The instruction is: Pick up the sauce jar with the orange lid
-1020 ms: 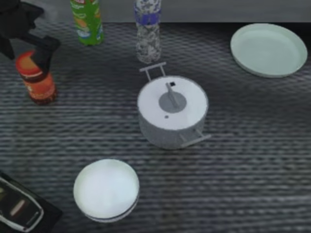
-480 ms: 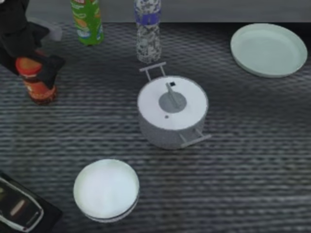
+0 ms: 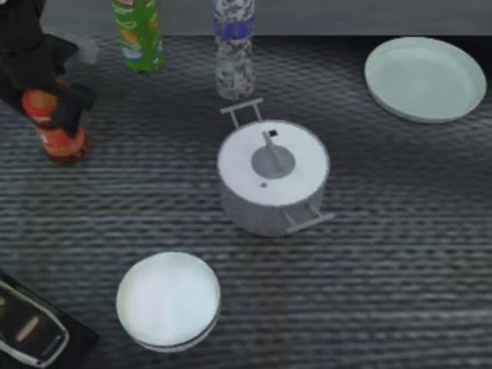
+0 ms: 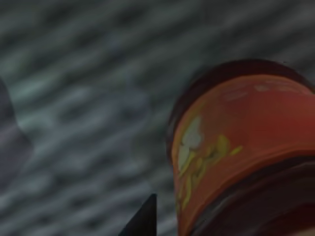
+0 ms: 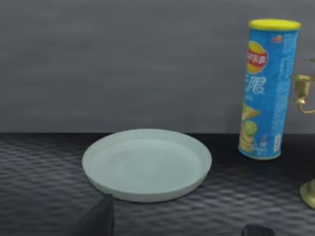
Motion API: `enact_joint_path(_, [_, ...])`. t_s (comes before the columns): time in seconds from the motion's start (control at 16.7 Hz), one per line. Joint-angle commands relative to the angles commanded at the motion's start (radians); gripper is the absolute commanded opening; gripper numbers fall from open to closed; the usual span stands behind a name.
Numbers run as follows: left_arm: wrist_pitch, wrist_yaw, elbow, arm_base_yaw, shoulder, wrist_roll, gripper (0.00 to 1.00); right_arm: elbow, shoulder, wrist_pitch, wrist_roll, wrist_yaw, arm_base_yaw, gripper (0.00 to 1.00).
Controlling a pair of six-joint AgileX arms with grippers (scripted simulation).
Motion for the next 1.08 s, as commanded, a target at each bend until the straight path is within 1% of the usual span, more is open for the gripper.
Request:
enact_joint_path(0.42, [0.000,0.000,0.000,0.000,0.000,0.000,0.02,0.000,0.000,0.000,0.000,0.000,0.000,1.00])
enact_joint_path(0.48, [0.000,0.000,0.000,0.000,0.000,0.000,0.00,0.000,0.000,0.000,0.000,0.000,0.000,1.00])
enact_joint_path(1.08, [-0.002,-0.001,-0.015,-0.002,-0.015,0.001,0.00,0.000,0.000,0.000,0.000,0.000,0.000,1.00])
